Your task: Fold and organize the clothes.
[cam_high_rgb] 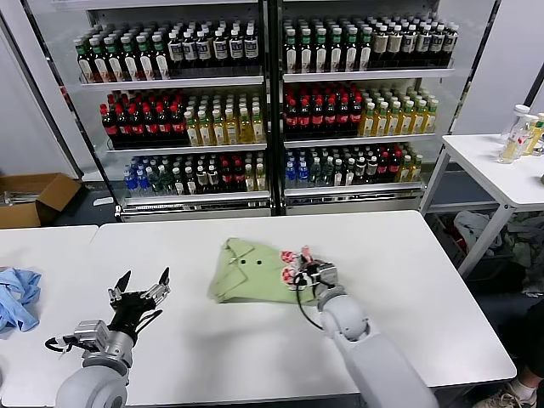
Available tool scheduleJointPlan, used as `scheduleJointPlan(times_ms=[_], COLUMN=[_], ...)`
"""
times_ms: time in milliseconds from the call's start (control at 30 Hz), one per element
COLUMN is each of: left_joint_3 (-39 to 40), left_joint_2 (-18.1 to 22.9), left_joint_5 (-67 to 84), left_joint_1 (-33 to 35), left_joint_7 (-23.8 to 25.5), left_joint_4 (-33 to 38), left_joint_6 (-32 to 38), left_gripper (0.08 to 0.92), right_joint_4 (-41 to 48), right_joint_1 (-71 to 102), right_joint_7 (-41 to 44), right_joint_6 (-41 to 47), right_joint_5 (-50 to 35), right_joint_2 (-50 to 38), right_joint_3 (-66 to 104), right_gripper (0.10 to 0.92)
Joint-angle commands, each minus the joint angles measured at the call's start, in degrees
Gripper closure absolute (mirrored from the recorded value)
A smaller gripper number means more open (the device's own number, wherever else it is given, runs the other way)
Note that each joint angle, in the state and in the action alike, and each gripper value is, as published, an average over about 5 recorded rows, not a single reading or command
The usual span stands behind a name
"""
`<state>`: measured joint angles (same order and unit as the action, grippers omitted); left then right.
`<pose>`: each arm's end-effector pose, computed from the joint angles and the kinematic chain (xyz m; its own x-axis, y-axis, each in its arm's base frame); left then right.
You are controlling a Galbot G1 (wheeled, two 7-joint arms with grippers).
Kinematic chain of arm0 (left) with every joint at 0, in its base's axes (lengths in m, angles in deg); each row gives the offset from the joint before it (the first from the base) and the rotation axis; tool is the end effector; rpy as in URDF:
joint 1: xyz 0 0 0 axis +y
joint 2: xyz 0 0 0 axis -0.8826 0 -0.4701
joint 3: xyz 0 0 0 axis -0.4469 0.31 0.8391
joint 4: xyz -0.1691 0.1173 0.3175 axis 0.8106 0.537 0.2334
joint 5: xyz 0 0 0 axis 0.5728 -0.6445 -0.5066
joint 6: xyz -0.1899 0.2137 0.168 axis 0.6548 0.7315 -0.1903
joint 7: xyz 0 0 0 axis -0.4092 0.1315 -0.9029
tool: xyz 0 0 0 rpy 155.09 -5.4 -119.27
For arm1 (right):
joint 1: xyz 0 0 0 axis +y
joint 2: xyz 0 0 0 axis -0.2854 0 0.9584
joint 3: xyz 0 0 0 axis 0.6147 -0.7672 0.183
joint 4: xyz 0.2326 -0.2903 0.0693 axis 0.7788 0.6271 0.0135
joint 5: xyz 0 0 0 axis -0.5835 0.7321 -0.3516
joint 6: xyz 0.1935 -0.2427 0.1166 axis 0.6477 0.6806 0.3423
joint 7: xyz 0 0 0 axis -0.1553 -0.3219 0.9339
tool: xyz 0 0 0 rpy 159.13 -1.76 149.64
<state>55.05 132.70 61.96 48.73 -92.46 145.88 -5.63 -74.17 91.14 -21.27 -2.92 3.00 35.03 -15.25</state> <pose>0.2061 0.1122 -0.2858 -0.9815 -0.0372 0.1879 -0.0483 0.9973 -0.0548 0.3988 0.0392 -0.3433 -0.8970 -0.2075 0.3902 -0.2694 0.9566 -0.1106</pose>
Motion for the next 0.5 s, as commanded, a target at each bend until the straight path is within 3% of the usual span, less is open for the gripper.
scheduleJointPlan(times_ms=[33, 200, 500], left_joint_3=[1.8, 2.7, 3.6], left_joint_2=[0.2, 0.2, 0.6], left_joint_5=[-2.8, -4.1, -6.9], left_joint_1=[0.1, 0.3, 1.2], left_joint_7=[0.3, 0.7, 1.7], left_joint_4=[0.5, 1.1, 2.6], left_joint_6=[0.2, 0.4, 1.3], left_gripper=[0.177, 0.177, 0.177], right_joint_4=[-2.9, -8.4, -20.6], right_joint_1=[0.6, 5.6, 19.4], right_joint_7=[2.4, -0.5, -1.5], right_joint_6=[-7.6, -14.0, -16.6], right_joint_5=[4.1, 3.6, 2.8], right_joint_2=[-7.0, -8.0, -10.2], right_joint_3=[4.4, 6.5, 12.0], right_gripper=[0.844, 0.705, 0.463])
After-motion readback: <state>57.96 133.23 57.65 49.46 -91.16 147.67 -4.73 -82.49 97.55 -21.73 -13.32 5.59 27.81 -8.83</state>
